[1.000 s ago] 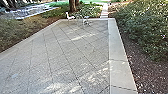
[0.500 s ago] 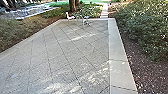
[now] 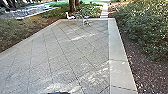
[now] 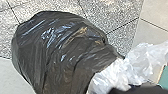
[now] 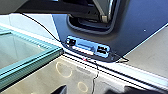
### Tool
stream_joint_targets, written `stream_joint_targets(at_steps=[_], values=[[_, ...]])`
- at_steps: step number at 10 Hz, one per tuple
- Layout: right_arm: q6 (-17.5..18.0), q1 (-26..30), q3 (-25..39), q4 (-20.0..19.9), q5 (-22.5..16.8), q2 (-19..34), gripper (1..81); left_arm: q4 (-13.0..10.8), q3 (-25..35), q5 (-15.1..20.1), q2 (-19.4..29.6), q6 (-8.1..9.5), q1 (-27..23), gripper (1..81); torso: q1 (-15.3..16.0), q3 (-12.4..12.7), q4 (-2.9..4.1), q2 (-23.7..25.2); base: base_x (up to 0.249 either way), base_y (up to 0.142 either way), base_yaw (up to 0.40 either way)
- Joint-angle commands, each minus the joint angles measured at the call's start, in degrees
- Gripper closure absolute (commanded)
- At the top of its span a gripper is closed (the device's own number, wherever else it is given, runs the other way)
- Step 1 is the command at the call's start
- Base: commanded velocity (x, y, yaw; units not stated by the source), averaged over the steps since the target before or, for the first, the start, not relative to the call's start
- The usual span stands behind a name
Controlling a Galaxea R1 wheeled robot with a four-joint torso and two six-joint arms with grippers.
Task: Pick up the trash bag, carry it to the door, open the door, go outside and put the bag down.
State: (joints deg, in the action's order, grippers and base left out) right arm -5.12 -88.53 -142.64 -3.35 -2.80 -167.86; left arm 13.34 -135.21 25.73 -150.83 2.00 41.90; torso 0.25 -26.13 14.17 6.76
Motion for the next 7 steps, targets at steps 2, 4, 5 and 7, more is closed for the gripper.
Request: stream_joint_targets(at_steps=[2,4,5,7], values=[[-0.24,-0.03,-0.17,0.01,-4.50,-1.18,1.0,1.78,-0.50,7.14,2.90,0.11,-9.16,81.1,0.00,0.00,0.00,0.00,0.000,0.000,0.000],[-0.24,-0.21,-0.96,-0.25,-4.40,-1.27,1.0,1.87,-0.50,7.14,3.17,0.11,-9.33,81.1,0.00,-0.02,0.00,0.00,0.000,0.000,0.000],[-0.24,-0.21,-1.05,-0.25,-4.40,-1.36,1.0,2.04,-0.68,7.05,3.25,0.11,-9.25,81.1,0.00,-0.02,0.00,0.00,0.000,0.000,0.000],[-0.24,-0.21,-1.14,-0.33,-4.40,-1.53,1.0,3.01,-0.77,7.05,3.61,0.11,-9.07,1.0,0.00,-0.02,0.00,0.00,0.000,0.000,0.000]])
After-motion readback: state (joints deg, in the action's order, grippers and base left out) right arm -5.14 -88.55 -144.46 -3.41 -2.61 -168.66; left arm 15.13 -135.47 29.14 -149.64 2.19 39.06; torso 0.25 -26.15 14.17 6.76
